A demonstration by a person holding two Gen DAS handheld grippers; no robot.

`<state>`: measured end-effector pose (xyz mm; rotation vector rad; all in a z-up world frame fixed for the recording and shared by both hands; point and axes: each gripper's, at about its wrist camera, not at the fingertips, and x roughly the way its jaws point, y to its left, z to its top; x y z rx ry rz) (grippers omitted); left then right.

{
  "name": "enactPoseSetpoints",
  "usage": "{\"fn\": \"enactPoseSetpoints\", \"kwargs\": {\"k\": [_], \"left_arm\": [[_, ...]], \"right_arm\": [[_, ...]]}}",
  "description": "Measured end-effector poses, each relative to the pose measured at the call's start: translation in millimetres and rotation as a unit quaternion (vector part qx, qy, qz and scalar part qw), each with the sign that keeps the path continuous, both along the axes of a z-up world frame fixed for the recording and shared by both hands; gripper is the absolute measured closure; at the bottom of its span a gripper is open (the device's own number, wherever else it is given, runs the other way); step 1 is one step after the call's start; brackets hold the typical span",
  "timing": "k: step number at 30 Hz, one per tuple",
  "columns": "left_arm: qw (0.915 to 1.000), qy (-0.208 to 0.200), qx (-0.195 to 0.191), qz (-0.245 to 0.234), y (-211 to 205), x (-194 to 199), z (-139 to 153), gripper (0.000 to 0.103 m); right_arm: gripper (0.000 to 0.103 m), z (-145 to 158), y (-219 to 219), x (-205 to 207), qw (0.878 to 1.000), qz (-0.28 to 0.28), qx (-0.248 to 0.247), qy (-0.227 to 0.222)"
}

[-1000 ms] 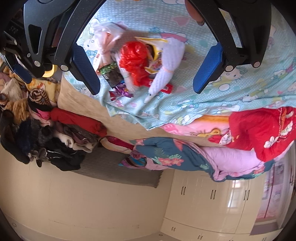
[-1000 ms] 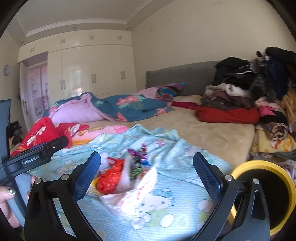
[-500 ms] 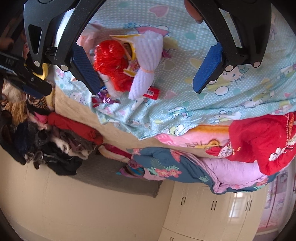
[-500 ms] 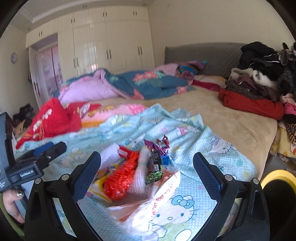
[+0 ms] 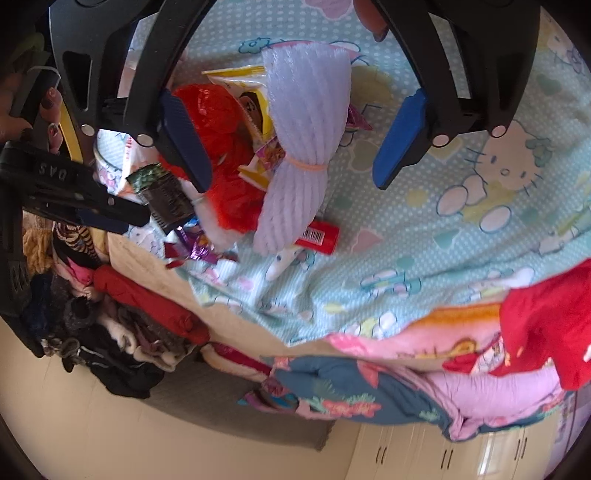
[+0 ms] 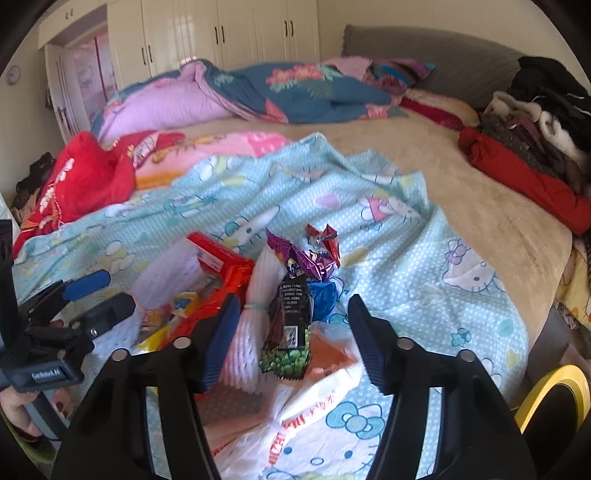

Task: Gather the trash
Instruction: 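Grasp the white mesh net with the left tool while the right tool grasps a dark snack wrapper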

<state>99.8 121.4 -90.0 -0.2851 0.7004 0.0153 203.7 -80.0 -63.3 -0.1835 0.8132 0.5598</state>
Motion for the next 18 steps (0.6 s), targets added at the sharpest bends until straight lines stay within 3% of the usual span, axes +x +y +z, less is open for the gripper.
{"fn": "enactPoseSetpoints", "kwargs": {"k": [6,8,11,15,18], "left_arm": [[0.9996,0.024,-0.014,0.006,5,8,-13,0.032],[0.9995,0.028,-0.015,0.006,6,8,-15,0.042],[0.9993,0.031,-0.02,0.005,9,6,-18,0.054],[0.9994,0.024,-0.023,0.007,10,4,-17,0.076],[0.9993,0.013,-0.034,0.005,12,2,-12,0.079]], "right_arm": [[0.062,-18,14,22,0.999,0.008,-0.03,0.034],[0.074,-24,17,27,0.998,0.015,-0.036,0.049],[0.083,-27,20,26,0.998,0.02,-0.035,0.051],[0.084,-19,11,21,0.999,0.018,0.006,0.048],[0.084,-10,3,14,0.998,0.015,0.041,0.045]]}}
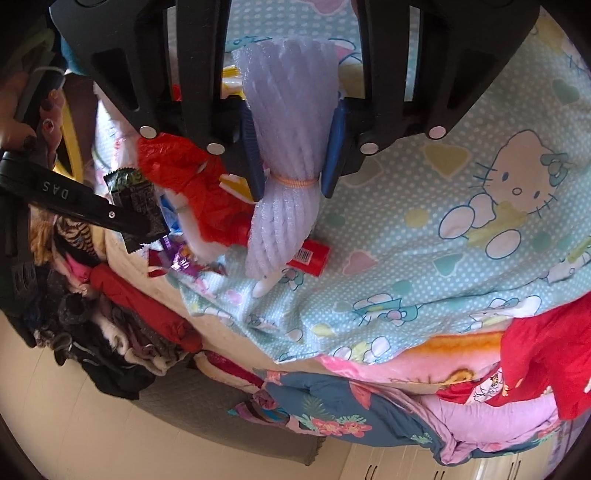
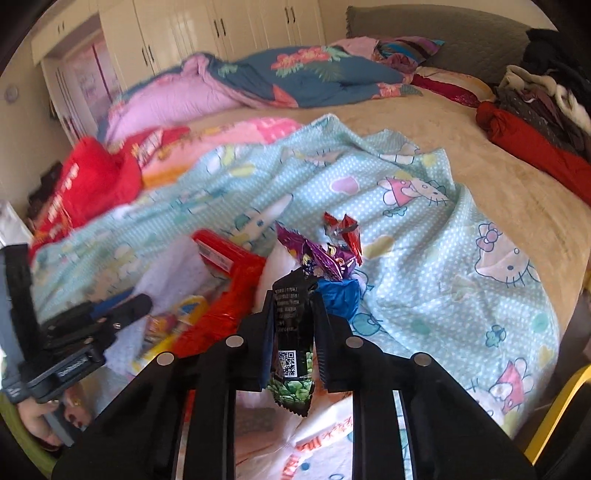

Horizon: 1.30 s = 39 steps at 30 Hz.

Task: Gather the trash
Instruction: 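Carry both items to the yellow-rimmed bin and open both tools to drop them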

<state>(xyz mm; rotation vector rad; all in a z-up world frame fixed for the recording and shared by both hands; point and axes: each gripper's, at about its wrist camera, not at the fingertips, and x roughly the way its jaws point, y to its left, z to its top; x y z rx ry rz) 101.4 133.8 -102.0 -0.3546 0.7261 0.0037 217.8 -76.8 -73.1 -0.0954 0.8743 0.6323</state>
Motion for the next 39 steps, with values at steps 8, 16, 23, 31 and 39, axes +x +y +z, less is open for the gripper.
{"fn": "enactPoseSetpoints", "kwargs": {"k": [8,16,23,31,39], "left_arm": [[0.9982,-0.06,-0.003,0.003,-6,-13,40,0.08],[0.9946,-0.097,0.0,-0.037,-40,-13,70,0.08],[0.9912,-0.106,0.004,-0.079,-75,-11,81,0.08],[0.9873,-0.112,0.012,-0.113,-108,-12,87,0.08],[0.9828,-0.113,0.021,-0.144,-140,-13,94,0.08]], "right_arm": [[0.085,31,-27,-26,0.998,-0.004,0.062,-0.029],[0.086,49,-61,-49,0.994,-0.033,0.087,-0.051],[0.086,59,-96,-65,0.993,-0.058,0.083,-0.065],[0.086,64,-139,-80,0.989,-0.095,0.083,-0.073],[0.086,69,-177,-89,0.984,-0.13,0.091,-0.075]]}}
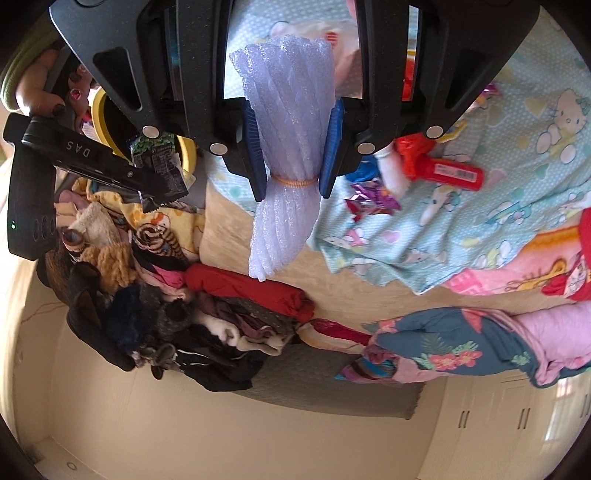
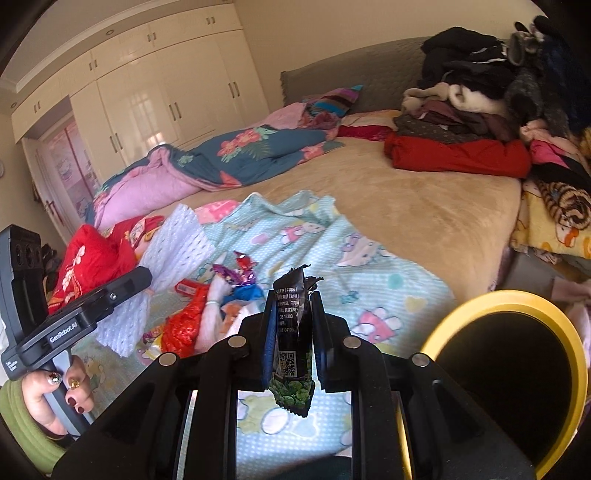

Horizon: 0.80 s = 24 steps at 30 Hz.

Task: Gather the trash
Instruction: 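Carry both items to the yellow-rimmed bin and open both tools to drop them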

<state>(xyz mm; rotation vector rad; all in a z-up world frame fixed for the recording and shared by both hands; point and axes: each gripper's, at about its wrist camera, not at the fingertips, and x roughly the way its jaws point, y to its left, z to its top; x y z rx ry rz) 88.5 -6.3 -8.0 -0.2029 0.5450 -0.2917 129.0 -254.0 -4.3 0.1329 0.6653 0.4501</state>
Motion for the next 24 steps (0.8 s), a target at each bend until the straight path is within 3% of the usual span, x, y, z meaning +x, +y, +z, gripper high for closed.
{"fn": "enactPoseSetpoints", "kwargs": {"k": [24], "left_arm": [[0.9964,0.018,0.014,-0.081,-89,3,-8,0.08]], "right_arm": [[0.086,-8,-115,-5,0.991,-0.125,0.055,0.01]]}}
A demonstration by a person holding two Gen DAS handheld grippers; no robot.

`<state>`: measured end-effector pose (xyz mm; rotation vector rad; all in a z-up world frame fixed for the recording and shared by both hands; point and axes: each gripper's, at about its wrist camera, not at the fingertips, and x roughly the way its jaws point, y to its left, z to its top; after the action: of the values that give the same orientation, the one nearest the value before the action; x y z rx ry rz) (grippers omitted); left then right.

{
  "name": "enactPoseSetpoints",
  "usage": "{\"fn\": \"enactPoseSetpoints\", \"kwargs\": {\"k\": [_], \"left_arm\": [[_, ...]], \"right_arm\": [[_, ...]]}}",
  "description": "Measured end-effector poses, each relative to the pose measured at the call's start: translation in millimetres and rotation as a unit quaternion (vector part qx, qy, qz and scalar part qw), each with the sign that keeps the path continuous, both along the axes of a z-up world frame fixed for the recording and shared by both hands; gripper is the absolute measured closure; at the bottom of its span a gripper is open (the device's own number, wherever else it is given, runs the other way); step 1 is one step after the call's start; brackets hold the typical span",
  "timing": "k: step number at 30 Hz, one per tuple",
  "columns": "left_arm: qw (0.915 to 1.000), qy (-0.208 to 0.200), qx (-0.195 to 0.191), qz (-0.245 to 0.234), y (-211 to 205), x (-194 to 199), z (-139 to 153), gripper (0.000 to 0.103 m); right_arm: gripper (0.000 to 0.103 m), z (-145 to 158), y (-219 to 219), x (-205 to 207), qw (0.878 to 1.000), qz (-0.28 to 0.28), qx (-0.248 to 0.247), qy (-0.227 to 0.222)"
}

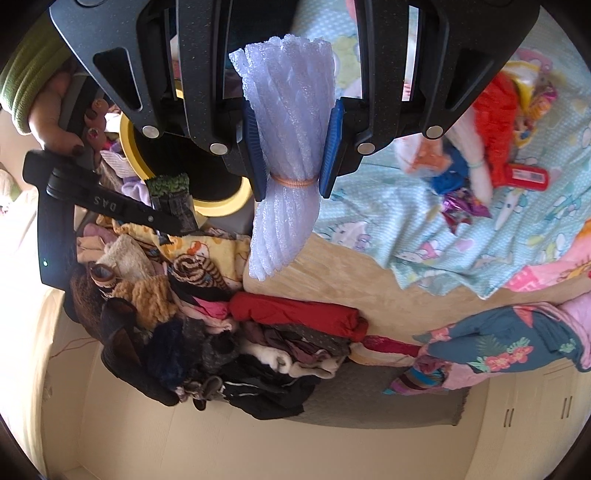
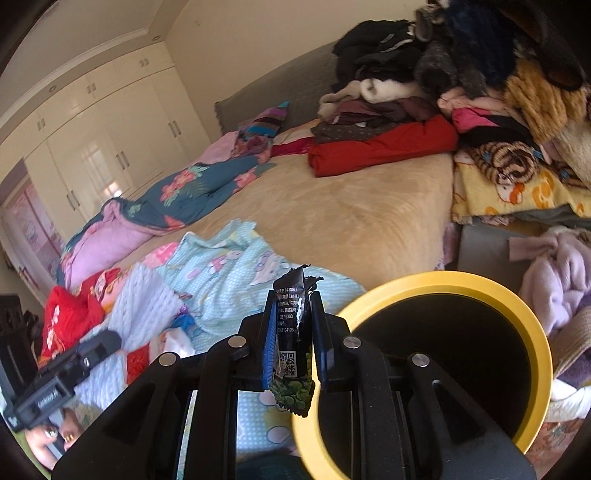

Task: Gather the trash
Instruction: 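Carry both items to the yellow-rimmed bin and open both tools to drop them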

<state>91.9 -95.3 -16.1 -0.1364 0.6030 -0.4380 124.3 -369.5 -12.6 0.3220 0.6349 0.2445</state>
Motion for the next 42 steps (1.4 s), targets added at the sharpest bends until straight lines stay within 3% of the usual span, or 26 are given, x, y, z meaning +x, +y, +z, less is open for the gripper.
{"fn": "enactPoseSetpoints", "kwargs": {"k": [16,30,32,33,34,35,37,39,42], "left_arm": [[0.995,0.042,0.02,-0.088,-87,8,-41,0.08],[0.9899,0.073,0.04,-0.115,-135,35,-71,0.08],[0.9899,0.075,0.035,-0.115,-136,40,-74,0.075],[0.9901,0.074,0.032,-0.115,-136,41,-75,0.067],[0.991,0.069,0.031,-0.111,-134,42,-74,0.051],[0.9921,0.065,0.028,-0.104,-130,43,-73,0.045],[0.9938,0.064,0.02,-0.089,-122,44,-71,0.026],[0.996,0.055,0.02,-0.068,-111,42,-66,0.015],[0.9977,0.042,0.015,-0.05,-99,39,-59,0.011]], "right_arm": [[0.086,-18,-73,4,0.995,-0.093,0.018,0.034],[0.084,-37,-107,3,0.986,-0.145,0.033,0.069],[0.079,-41,-109,3,0.985,-0.148,0.036,0.075],[0.075,-42,-111,6,0.985,-0.149,0.038,0.079],[0.063,-42,-111,7,0.985,-0.149,0.04,0.081],[0.054,-44,-112,7,0.984,-0.151,0.043,0.083],[0.053,-44,-111,7,0.984,-0.154,0.041,0.084],[0.051,-44,-109,9,0.984,-0.152,0.037,0.083],[0.042,-41,-106,8,0.985,-0.152,0.043,0.071]]}}
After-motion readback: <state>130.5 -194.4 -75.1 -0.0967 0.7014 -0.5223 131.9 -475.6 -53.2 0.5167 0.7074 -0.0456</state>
